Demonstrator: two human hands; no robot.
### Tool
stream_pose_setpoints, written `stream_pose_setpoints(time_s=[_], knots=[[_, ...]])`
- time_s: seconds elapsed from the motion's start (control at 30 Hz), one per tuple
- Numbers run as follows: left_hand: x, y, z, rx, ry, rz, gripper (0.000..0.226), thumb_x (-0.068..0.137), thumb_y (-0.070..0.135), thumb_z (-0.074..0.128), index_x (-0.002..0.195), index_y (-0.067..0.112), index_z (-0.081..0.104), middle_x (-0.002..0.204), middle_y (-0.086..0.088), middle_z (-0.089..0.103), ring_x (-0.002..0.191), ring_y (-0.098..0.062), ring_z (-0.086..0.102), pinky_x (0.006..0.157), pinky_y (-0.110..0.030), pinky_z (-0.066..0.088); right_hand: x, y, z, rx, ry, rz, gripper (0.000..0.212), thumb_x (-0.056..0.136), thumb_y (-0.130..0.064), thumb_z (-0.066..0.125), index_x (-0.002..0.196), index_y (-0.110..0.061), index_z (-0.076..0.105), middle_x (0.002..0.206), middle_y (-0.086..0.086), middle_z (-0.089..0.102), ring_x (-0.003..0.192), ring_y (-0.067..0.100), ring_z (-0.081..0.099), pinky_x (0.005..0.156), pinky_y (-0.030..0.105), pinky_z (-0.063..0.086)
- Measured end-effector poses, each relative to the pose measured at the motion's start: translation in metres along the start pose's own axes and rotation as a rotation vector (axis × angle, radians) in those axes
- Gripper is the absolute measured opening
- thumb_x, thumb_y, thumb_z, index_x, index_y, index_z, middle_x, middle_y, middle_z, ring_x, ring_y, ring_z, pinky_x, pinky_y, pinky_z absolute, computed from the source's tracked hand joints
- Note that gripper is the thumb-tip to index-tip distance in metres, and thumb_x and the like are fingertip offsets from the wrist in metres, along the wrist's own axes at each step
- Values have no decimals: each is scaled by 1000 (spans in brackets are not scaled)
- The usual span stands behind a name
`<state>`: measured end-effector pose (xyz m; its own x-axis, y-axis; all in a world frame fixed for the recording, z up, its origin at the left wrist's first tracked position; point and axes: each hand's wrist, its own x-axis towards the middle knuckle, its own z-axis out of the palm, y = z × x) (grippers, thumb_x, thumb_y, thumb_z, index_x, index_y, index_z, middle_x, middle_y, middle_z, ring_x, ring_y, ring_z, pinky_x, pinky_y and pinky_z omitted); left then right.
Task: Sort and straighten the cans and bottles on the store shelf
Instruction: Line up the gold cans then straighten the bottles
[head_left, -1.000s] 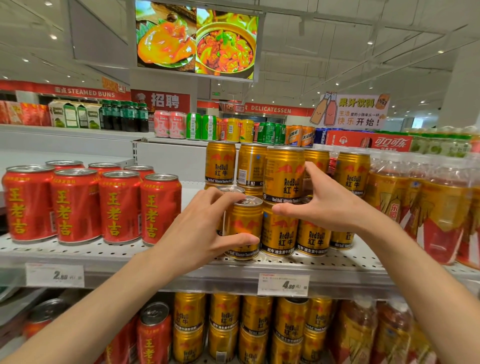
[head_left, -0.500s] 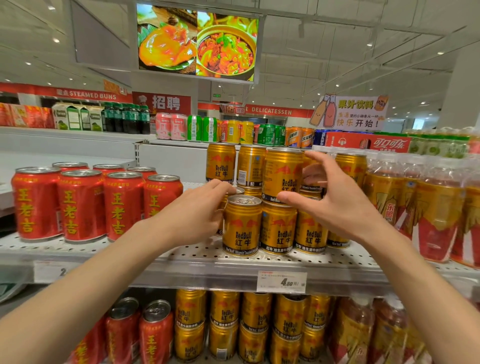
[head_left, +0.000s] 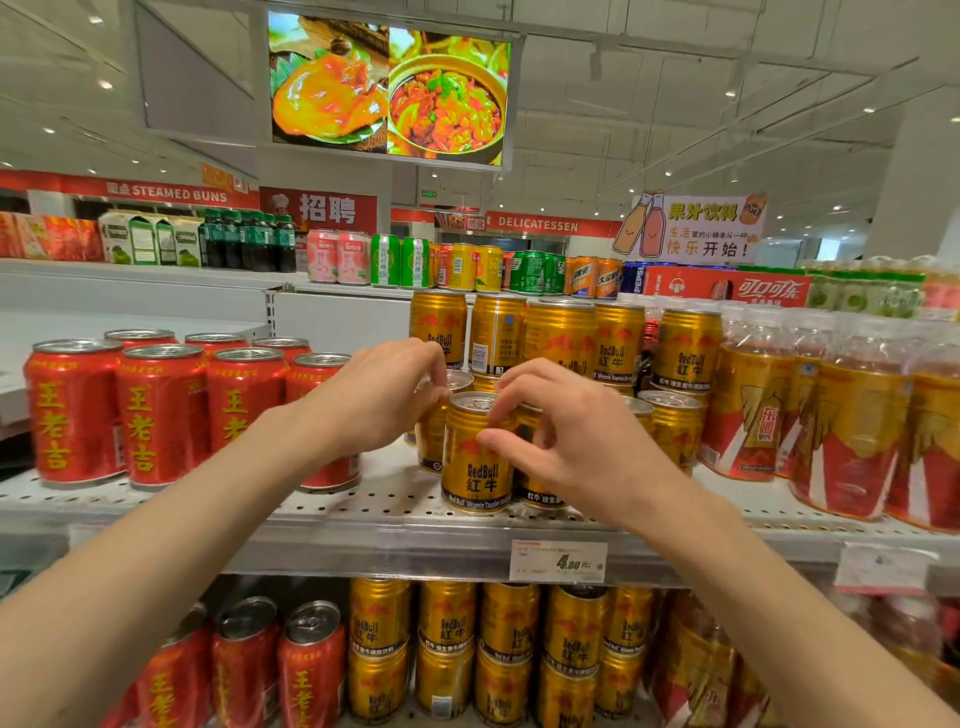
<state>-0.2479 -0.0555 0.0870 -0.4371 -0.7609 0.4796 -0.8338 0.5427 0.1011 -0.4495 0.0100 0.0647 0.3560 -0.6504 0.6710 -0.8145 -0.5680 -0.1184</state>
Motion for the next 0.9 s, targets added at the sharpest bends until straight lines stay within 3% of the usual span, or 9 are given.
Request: stream_pose_setpoints(time_s=[0.1, 0.2, 0.27, 0.4, 0.5, 0.6, 0.7, 0.8, 0.9], knots=[[-4, -3, -4, -12, -20, 8, 10, 102, 32, 54, 101, 23, 57, 97, 10, 60, 85, -11, 63, 74, -29, 46, 3, 3, 8, 5, -11, 58, 23, 92, -46, 63, 104, -26, 62, 110, -14, 64, 64, -6, 51, 70, 16, 52], [-10, -8, -7, 19, -37, 35, 10, 104, 31, 49, 101, 23, 54, 83, 17, 50, 83, -10, 55, 73, -27, 37, 2, 6, 10, 29, -4, 73, 35, 92, -45, 65, 122, -28, 57, 112, -17, 64, 66, -12, 48, 76, 22, 54], [-14, -9, -11, 37, -53, 44, 11, 105, 32, 46, 103, 23, 52, 83, 19, 46, 81, -9, 49, 74, -25, 34, 2, 6, 10, 29, 0, 73, 36, 93, -45, 65, 124, -27, 60, 108, -19, 62, 67, -13, 48, 77, 21, 53], [-23, -13, -23, 70, -78, 64, 7, 105, 32, 45, 104, 27, 50, 87, 20, 45, 76, 0, 49, 69, -22, 33, 2, 5, 11, 6, -7, 80, 30, 93, -45, 63, 118, -26, 65, 95, -22, 54, 66, -8, 51, 70, 13, 46], [-30, -15, -29, 53, -81, 73, 8, 104, 35, 46, 106, 29, 51, 98, 18, 50, 79, 8, 49, 65, -13, 36, 1, 4, 11, 7, -9, 85, 30, 94, -44, 62, 118, -27, 64, 92, -25, 51, 66, -8, 51, 77, 23, 55], [-34, -12, -21, 41, -52, 66, 25, 99, 48, 50, 117, 31, 54, 113, 17, 55, 84, 3, 53, 78, -16, 39, 0, 2, 12, 17, -4, 92, 30, 93, -46, 63, 118, -28, 62, 93, -23, 53, 68, -2, 58, 76, 28, 58], [-31, -8, -8, 43, 6, 53, 41, 93, 58, 55, 123, 31, 57, 126, 12, 58, 107, -7, 55, 91, -25, 44, 0, 0, 15, -19, -1, 76, 37, 90, -52, 64, 118, -28, 60, 103, -17, 60, 68, -5, 53, 73, 26, 57], [-30, -10, -10, 23, 6, 47, 37, 92, 53, 60, 121, 29, 60, 127, 10, 60, 97, -5, 51, 85, -23, 40, 0, -1, 17, -44, 4, 72, 38, 90, -52, 65, 119, -28, 60, 111, -13, 64, 67, -10, 47, 71, 22, 53], [-33, -13, -17, 36, -51, 76, 30, 96, 45, 58, 121, 28, 59, 126, 10, 61, 85, -4, 51, 82, -24, 42, 0, -3, 18, -55, 3, 83, 37, 91, -50, 65, 120, -28, 60, 115, -12, 64, 67, -10, 45, 75, 26, 55]])
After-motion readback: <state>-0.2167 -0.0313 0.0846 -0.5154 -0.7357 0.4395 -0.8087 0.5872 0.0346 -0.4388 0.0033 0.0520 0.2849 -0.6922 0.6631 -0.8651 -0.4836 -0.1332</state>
